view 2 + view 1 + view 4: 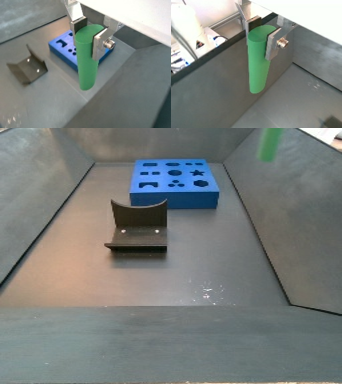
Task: Pick up the oval object. Move up. Move to above the board. Insert the oval object.
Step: Move to above the board, then insert the oval object.
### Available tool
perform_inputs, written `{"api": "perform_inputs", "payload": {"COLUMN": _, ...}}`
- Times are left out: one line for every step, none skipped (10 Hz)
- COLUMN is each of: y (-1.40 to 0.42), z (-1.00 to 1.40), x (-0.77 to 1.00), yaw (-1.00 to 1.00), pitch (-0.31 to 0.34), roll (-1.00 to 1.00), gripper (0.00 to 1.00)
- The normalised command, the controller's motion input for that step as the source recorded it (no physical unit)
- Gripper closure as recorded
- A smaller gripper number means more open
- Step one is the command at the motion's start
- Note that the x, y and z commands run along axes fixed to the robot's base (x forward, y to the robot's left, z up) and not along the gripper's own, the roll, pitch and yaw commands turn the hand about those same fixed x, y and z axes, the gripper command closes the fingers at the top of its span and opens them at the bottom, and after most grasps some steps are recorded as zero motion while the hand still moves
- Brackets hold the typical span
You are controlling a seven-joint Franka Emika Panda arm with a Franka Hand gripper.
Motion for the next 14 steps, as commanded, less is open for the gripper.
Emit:
{"api": "perform_inputs", "payload": {"y": -1.0, "z": 0.14, "x": 0.67, "yaw": -0.06, "pitch": 0.052, "roll": 0.19, "gripper": 1.0}}
{"api": "perform_inputs", "payload": {"y": -1.0, "z": 0.14, "x": 0.66, "yaw": -0.02, "pitch": 0.055, "roll": 0.06, "gripper": 1.0}}
{"api": "perform_inputs", "payload": {"y": -1.0, "z": 0.14, "x": 0.67, "yaw": -0.01, "pitch": 0.058, "roll": 0.03, "gripper": 1.0}}
{"api": "perform_inputs", "payload": {"y": -1.0, "z": 0.14, "x": 0.68, "yaw": 0.0, "pitch": 0.067, "roll": 0.02, "gripper": 1.0}}
{"api": "perform_inputs", "payload": {"y": -1.0, "z": 0.14, "x": 0.68, "yaw": 0.0, "pitch": 0.075, "roll": 0.0, "gripper": 1.0}}
{"api": "perform_inputs", "payload": {"y": -1.0, "z": 0.14, "x": 0.7, "yaw": 0.0, "pitch": 0.098, "roll": 0.01, "gripper": 1.0}}
{"api": "perform_inputs", "payload": {"y": -1.0, "z": 0.15, "x": 0.71, "yaw": 0.01, "pitch": 0.108, "roll": 0.0, "gripper": 1.0}}
{"api": "perform_inputs", "payload": {"y": -1.0, "z": 0.15, "x": 0.74, "yaw": 0.01, "pitch": 0.126, "roll": 0.01, "gripper": 1.0}}
{"api": "perform_inputs", "payload": {"y": -0.83, "z": 0.14, "x": 0.62, "yaw": 0.01, "pitch": 0.127, "roll": 0.03, "gripper": 1.0}}
{"api": "perform_inputs", "payload": {"y": -0.46, "z": 0.08, "x": 0.39, "yaw": 0.01, "pitch": 0.127, "roll": 0.06, "gripper": 1.0}}
{"api": "perform_inputs", "payload": {"y": -0.33, "z": 0.06, "x": 0.29, "yaw": 0.01, "pitch": 0.112, "roll": 0.06, "gripper": 1.0}}
{"api": "perform_inputs", "payload": {"y": -0.17, "z": 0.04, "x": 0.15, "yaw": 0.01, "pitch": 0.067, "roll": 0.07, "gripper": 1.0}}
{"api": "perform_inputs", "payload": {"y": 0.0, "z": -0.03, "x": 0.0, "yaw": 0.0, "pitch": -0.003, "roll": 0.0, "gripper": 1.0}}
{"api": "perform_inputs", "payload": {"y": -0.14, "z": -0.17, "x": 0.0, "yaw": 0.02, "pitch": -0.021, "roll": 0.0, "gripper": 1.0}}
